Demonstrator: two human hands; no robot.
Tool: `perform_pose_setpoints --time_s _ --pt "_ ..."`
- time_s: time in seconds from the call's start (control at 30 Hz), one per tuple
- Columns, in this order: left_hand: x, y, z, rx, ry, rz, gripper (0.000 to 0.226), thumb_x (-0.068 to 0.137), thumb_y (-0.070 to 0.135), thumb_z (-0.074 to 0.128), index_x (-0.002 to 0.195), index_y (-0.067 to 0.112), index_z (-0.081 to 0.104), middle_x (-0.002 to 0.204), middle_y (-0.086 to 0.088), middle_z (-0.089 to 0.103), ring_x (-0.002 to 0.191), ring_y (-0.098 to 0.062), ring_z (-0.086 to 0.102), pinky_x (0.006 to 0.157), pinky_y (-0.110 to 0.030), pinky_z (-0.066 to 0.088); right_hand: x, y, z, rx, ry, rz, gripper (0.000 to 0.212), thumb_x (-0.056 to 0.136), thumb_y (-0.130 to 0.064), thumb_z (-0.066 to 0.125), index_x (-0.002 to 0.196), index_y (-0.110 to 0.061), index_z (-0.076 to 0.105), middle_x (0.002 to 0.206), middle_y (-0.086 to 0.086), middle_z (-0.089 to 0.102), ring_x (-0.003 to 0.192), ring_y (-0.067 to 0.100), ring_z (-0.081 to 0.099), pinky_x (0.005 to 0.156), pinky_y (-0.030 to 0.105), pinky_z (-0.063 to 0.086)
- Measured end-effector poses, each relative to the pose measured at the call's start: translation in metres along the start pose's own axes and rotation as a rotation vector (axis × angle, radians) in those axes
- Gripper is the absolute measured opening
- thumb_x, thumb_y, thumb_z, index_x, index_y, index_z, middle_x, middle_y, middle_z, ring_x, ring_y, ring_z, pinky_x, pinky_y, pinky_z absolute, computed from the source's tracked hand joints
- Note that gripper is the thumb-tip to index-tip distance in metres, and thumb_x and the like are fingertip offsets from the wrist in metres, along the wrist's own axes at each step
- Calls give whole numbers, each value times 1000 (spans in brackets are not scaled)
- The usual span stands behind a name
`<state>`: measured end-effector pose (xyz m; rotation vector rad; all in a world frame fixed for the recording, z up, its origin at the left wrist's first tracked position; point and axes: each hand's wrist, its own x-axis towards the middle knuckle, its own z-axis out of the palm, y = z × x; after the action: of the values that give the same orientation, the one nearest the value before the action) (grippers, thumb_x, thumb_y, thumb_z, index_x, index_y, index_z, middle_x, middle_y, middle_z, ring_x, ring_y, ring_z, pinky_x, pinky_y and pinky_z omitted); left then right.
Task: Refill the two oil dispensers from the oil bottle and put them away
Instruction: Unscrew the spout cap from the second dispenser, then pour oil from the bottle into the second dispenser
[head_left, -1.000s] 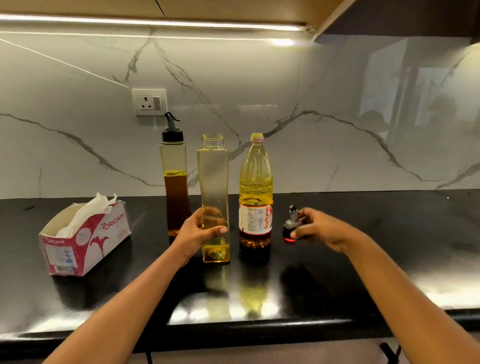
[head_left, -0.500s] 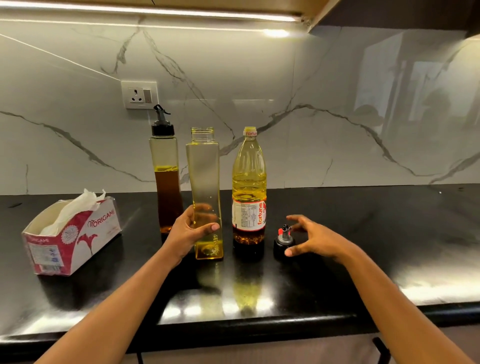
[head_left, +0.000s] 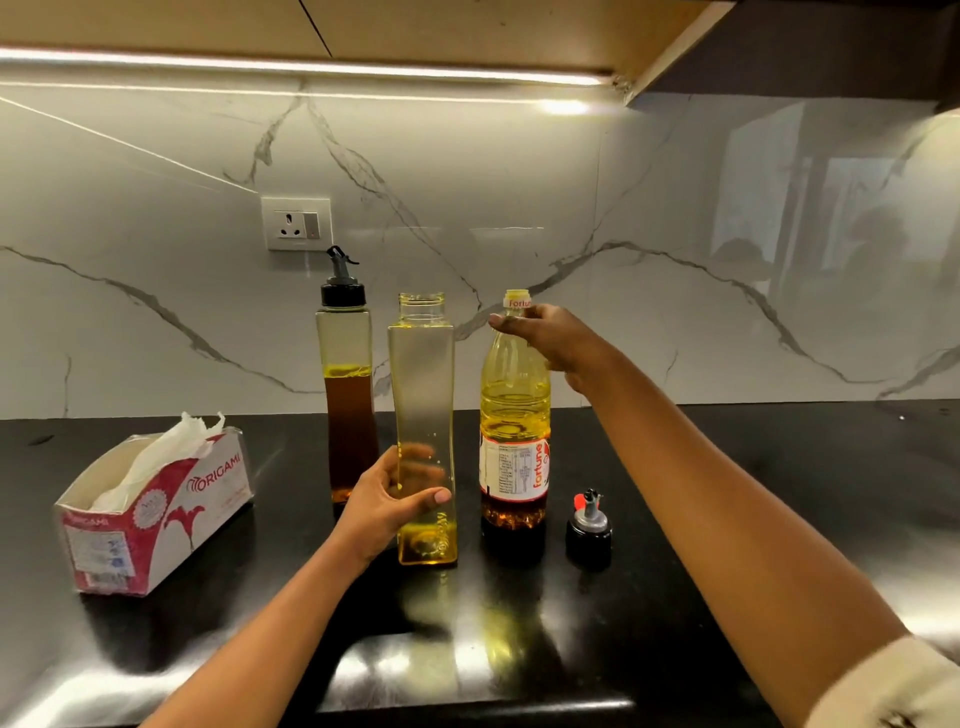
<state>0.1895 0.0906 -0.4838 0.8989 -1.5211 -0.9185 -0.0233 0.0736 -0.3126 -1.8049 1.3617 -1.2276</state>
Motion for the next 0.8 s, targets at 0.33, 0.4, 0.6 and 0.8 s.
perform_pose_setpoints --time_s 0.33,0.4,0.6,0.8 --pt "3 -1 -9 2 -34 -40 91 36 62 88 114 24 59 105 -7 71 100 -19 69 76 -30 58 28 5 31 86 329 -22 26 86 -30 63 98 -7 67 94 10 70 86 24 67 85 42 54" --pt "2 -1 -9 -1 -36 -42 90 37 61 88 114 24 59 106 -8 70 100 -19 69 75 -29 58 27 3 37 37 370 -52 25 85 -31 63 93 -8 69 91 9 71 84 24 67 83 42 55" --pt "1 0 -9 -4 -41 -45 89 38 58 89 113 21 60 105 -8 71 99 -18 69 72 -26 57 26 -2 43 -79 434 -142 29 84 -37 66 85 -9 71 85 7 72 78 21 66 74 34 53" --pt "0 0 -12 -6 -44 -48 90 38 58 90 115 21 59 106 -8 70 99 -16 69 73 -26 57 28 -27 33 -219 490 -215 25 81 -37 68 71 -14 66 71 2 64 71 20 63 62 24 39"
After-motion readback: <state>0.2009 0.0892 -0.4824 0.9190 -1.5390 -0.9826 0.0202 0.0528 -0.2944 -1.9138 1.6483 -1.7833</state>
